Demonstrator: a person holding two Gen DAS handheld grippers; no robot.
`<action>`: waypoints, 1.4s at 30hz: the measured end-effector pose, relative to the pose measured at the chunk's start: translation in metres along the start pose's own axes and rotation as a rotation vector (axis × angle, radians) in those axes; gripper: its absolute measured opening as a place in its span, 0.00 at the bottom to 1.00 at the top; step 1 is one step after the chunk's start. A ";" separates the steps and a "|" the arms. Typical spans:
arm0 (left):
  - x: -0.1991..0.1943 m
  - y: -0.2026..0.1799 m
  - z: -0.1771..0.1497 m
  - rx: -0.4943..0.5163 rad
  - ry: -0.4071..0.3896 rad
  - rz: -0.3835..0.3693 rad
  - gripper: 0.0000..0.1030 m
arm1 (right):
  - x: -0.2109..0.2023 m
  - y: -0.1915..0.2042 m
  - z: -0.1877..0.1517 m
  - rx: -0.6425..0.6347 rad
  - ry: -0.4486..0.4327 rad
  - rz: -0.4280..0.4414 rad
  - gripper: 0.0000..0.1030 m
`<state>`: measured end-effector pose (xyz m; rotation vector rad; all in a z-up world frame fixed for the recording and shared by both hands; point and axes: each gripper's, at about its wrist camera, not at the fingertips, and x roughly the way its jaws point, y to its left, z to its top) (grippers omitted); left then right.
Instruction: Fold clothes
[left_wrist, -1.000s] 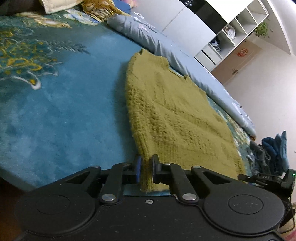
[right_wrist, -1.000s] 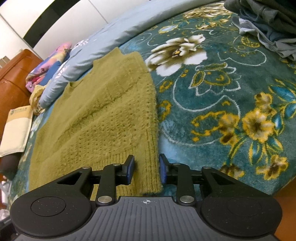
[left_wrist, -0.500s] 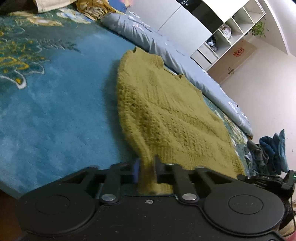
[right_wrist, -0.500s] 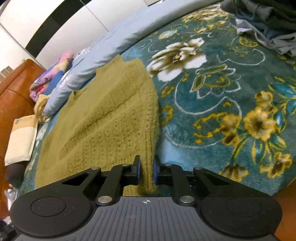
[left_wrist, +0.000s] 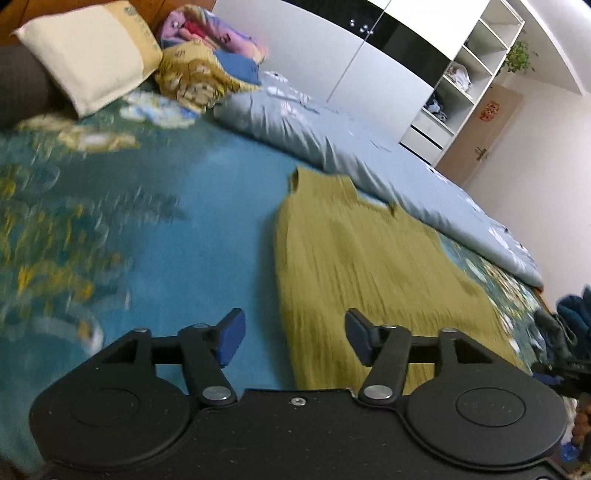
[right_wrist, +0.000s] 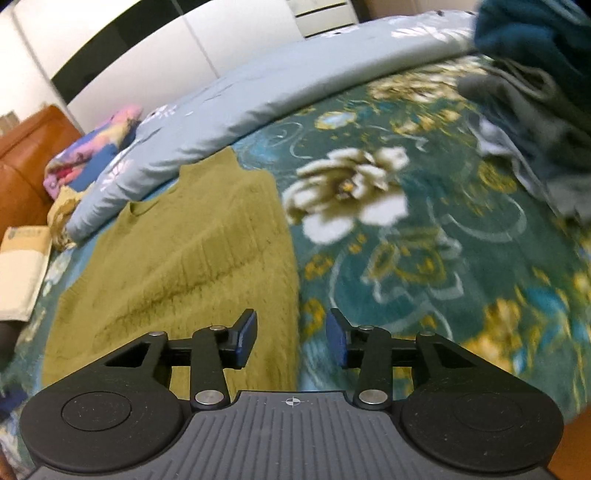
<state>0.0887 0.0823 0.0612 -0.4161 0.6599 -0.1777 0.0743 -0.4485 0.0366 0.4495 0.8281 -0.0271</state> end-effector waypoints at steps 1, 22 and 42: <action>0.010 -0.005 0.010 0.019 -0.003 -0.007 0.68 | 0.008 0.004 0.008 -0.017 0.004 0.001 0.42; 0.302 -0.046 0.159 0.344 0.167 0.107 0.78 | 0.251 0.094 0.207 -0.260 0.091 0.022 0.50; 0.306 -0.076 0.167 0.341 0.071 0.137 0.07 | 0.243 0.127 0.214 -0.357 -0.003 0.133 0.09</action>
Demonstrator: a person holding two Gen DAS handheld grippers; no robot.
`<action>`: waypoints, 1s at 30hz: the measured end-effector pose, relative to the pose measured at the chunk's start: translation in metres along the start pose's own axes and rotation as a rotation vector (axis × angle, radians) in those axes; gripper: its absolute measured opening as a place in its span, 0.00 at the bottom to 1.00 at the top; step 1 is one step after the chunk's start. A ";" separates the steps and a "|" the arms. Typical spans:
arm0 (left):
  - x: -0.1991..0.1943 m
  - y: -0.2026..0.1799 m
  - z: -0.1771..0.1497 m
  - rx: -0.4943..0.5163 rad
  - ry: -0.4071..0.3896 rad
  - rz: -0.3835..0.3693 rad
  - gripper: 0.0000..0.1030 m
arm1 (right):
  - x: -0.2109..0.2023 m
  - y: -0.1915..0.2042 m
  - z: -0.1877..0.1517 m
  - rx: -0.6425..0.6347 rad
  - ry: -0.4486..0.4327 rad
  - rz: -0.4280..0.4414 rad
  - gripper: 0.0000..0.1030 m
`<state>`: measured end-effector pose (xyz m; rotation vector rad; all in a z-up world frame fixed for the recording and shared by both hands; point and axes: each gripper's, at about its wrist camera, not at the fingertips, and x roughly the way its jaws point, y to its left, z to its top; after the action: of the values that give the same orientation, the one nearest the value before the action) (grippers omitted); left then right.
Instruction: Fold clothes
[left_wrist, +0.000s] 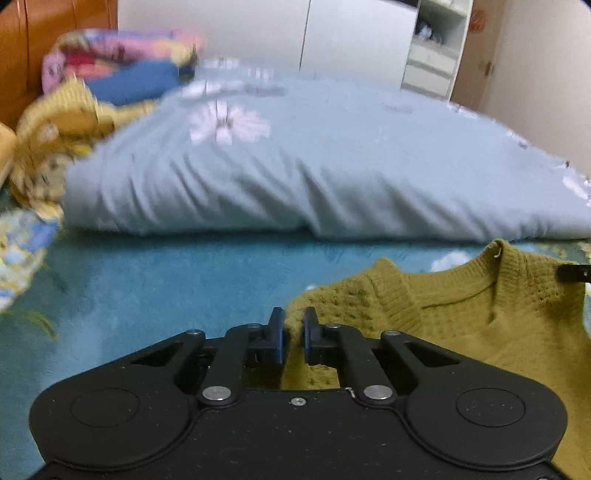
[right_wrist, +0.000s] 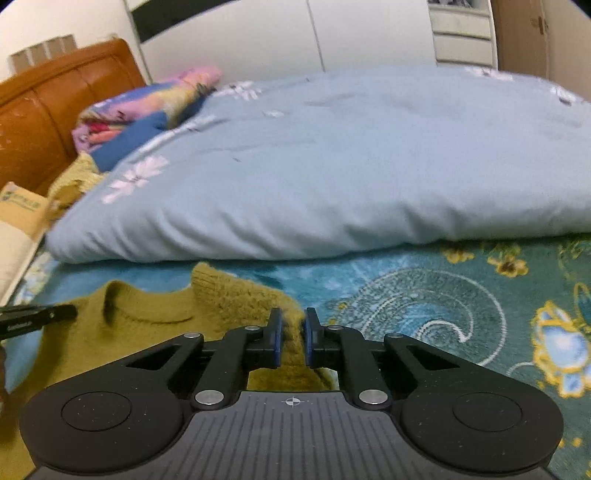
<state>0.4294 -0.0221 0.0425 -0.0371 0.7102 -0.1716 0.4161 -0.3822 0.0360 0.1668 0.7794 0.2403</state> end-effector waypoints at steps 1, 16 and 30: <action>-0.014 -0.001 -0.001 -0.010 -0.024 -0.011 0.07 | -0.013 0.002 0.000 0.000 -0.017 0.005 0.09; -0.266 0.008 -0.118 -0.168 -0.292 -0.236 0.07 | -0.255 0.046 -0.118 0.008 -0.211 0.109 0.09; -0.294 -0.006 -0.246 -0.280 -0.036 -0.184 0.21 | -0.270 0.028 -0.263 0.156 0.033 0.007 0.14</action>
<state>0.0488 0.0276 0.0461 -0.3730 0.6905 -0.2464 0.0399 -0.4137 0.0402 0.3133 0.8309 0.1895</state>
